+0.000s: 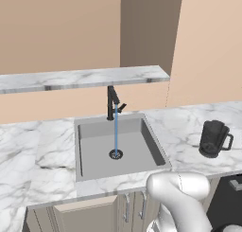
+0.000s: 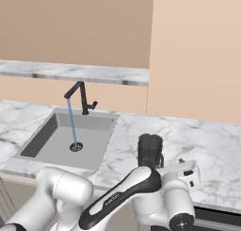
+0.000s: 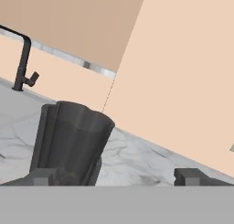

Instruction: Turn on the sink faucet and place the jug under the water for a few seconds to fill it up.

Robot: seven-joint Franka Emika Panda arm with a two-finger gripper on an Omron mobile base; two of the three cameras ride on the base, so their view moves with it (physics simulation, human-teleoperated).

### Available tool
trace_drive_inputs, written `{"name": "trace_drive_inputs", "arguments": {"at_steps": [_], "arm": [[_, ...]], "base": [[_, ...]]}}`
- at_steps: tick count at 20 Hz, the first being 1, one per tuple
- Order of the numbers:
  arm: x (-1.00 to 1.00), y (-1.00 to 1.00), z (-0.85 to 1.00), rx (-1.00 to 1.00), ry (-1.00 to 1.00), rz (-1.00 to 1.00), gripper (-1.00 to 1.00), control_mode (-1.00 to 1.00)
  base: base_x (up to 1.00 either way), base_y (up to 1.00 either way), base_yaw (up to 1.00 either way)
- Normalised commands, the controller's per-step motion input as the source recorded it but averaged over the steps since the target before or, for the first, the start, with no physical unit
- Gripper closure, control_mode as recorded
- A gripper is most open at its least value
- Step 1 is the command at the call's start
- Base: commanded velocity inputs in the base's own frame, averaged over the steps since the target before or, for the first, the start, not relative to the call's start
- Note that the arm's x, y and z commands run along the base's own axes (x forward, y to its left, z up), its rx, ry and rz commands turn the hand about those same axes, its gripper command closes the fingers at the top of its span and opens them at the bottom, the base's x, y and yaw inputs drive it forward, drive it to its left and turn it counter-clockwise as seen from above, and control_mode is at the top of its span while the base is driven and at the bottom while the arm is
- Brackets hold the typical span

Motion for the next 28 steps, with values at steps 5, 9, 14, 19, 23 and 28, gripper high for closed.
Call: {"name": "trace_drive_inputs", "arguments": {"at_steps": [5,9,14,19,23,28], "arm": [[0.34,0.15,-0.18,-0.01,0.02,0.05,-1.0,-1.0],[0.33,0.08,-0.11,0.0,0.0,0.05,-1.0,-1.0],[0.13,0.0,-0.11,0.01,0.01,0.06,-1.0,-1.0],[0.0,0.02,-0.19,0.06,0.03,0.07,-1.0,-1.0],[0.0,0.03,-0.18,0.05,0.06,0.06,-1.0,-1.0],[0.0,0.0,-0.16,0.05,0.07,0.05,-1.0,-1.0]], "base": [[0.0,0.0,0.0],[0.0,0.0,0.0],[0.0,0.0,0.0],[0.0,0.0,0.0],[0.0,0.0,0.0],[0.0,0.0,0.0]]}}
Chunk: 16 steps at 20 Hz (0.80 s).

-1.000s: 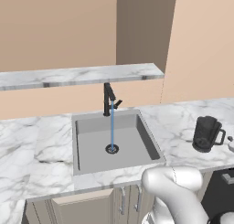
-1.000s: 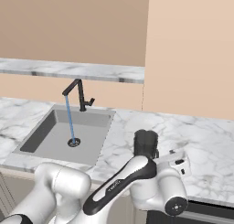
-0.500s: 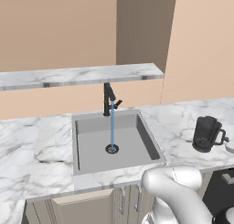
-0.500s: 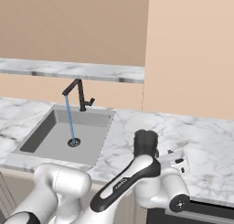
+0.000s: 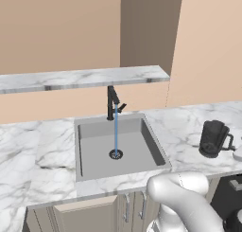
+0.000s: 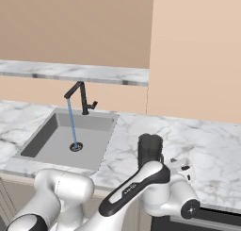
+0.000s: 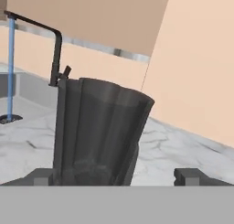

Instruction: Turn on the sink faucet and place the jug under the water for a few seconds to fill it up.

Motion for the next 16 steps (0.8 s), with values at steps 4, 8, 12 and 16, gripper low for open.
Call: {"name": "trace_drive_inputs", "arguments": {"at_steps": [4,8,12,16], "arm": [[0.0,0.0,-0.08,0.02,0.06,0.05,-1.0,-1.0],[0.0,0.03,0.0,0.01,0.1,0.04,-1.0,-1.0],[0.11,0.14,0.0,0.0,0.16,0.03,-1.0,-1.0],[0.15,0.19,0.0,0.0,0.16,0.01,-1.0,-1.0]], "base": [[0.0,0.0,0.0],[0.0,0.0,0.0],[0.0,0.0,0.0],[0.0,0.0,0.0]]}}
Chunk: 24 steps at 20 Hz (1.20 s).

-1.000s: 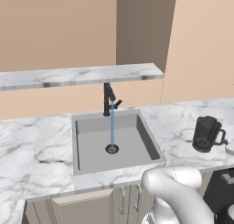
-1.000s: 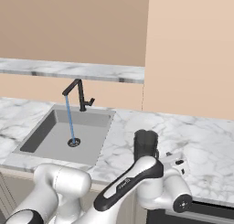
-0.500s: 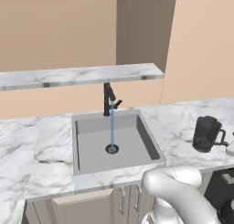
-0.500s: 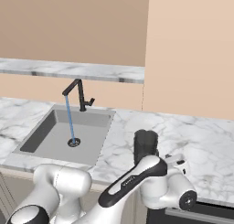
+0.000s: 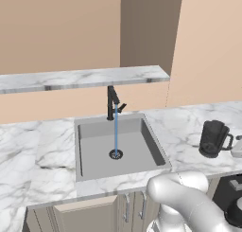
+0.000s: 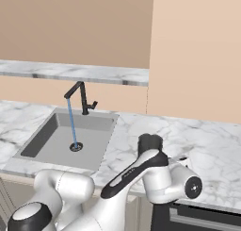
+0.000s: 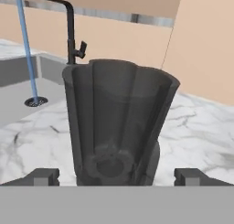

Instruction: Turn on the sink faucet and place the jug under the water for a few seconds to fill it up.

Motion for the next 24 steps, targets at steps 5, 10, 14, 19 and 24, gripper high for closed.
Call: {"name": "trace_drive_inputs", "arguments": {"at_steps": [5,10,14,19,24], "arm": [[0.16,0.02,0.0,0.0,0.09,0.0,-1.0,-1.0],[0.05,0.0,0.0,0.0,0.03,0.0,-1.0,-1.0],[0.01,0.0,-0.09,0.0,0.03,0.0,-1.0,-1.0],[0.11,0.01,-0.09,0.0,0.06,0.0,-1.0,-1.0],[0.11,0.0,-0.02,0.0,0.04,0.0,-1.0,-1.0]], "base": [[0.0,0.0,0.0],[0.0,0.0,0.0],[0.0,0.0,0.0],[0.0,0.0,0.0],[0.0,0.0,0.0]]}}
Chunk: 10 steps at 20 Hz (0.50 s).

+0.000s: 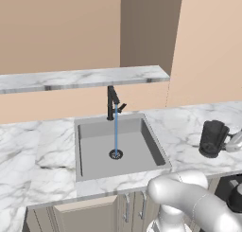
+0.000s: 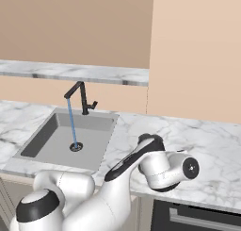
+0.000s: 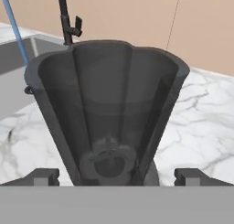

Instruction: Turn on the sink faucet and place the jug under the water for a few seconds to fill it up.

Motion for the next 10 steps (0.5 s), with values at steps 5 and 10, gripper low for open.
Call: {"name": "trace_drive_inputs", "arguments": {"at_steps": [5,10], "arm": [[0.05,0.03,-0.11,0.0,0.06,0.0,-1.0,-1.0],[0.04,0.21,-0.25,0.0,0.1,0.01,-1.0,-1.0]], "base": [[0.0,0.0,0.0],[0.0,0.0,0.0]]}}
